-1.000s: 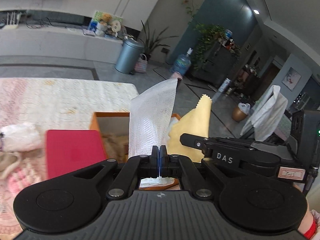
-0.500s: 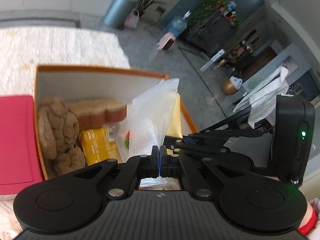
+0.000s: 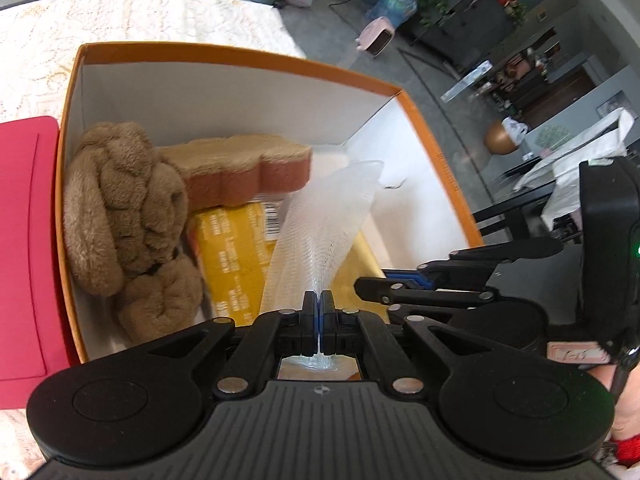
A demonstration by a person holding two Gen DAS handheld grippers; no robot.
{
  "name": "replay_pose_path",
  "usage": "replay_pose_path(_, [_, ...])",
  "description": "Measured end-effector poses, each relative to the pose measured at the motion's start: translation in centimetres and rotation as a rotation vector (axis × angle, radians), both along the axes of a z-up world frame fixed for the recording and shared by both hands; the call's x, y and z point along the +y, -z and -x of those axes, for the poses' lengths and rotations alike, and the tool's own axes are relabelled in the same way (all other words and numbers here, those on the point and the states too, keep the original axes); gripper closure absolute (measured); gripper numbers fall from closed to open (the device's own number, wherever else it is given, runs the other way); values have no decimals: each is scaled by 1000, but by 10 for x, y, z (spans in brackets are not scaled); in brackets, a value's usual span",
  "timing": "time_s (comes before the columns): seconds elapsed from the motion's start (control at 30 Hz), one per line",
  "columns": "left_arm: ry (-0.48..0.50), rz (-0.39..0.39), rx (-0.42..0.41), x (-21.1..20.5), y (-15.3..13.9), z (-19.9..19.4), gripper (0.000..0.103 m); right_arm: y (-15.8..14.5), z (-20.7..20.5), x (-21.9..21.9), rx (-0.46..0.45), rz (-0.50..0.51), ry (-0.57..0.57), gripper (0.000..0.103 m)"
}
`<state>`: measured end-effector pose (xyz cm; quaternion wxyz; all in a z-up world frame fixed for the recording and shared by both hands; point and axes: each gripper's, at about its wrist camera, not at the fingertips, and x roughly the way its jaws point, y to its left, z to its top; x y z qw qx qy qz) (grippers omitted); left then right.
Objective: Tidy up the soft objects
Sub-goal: 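Carry the yellow cloth with the right tool while the left tool carries the plastic sheet into the orange box, then open the right tool releasing the cloth while the left tool releases the plastic sheet, then move both tools back over the remaining items on the bed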
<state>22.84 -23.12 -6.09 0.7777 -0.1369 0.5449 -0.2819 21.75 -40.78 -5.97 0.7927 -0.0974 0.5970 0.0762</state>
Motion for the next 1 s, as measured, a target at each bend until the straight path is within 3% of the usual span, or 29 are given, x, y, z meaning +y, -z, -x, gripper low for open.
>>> replay_pose_path(0.13, [0,-28,10,1,-2,1,97,4,-3,0,15,6,-6,97])
replay_pose_path(0.17, [0,-21,7,2,-2,1,87,3,-4,0,15,7,-7,97])
replay_pose_path(0.2, [-2,-17,0,2,-3,1,76,4,-4,-1,15,5,-9,93])
replay_pose_path(0.27, [-10,-12,-26,3,-7,3,67,1,-3,0,5,19,-4,76])
replay_pose_path(0.33, [-16,-5,-46,7,-11,6,58,-3,-2,1,-7,29,3,54])
replay_pose_path(0.47, [-21,15,-68,12,-20,11,46,-15,1,4,-14,19,9,49])
replay_pose_path(0.5, [-20,18,-76,13,-24,12,43,-18,4,5,-20,24,9,43])
replay_pose_path(0.57, [-17,16,-95,15,-31,15,41,-22,6,7,-24,40,6,34])
replay_pose_path(0.7, [-26,10,-138,22,-44,25,40,-34,15,12,-39,62,10,32])
replay_pose_path(0.77, [-38,13,-166,26,-52,32,40,-40,18,12,-54,71,21,26])
replay_pose_path(1.0, [-96,-10,-294,57,-79,59,40,-67,43,26,-182,82,64,14])
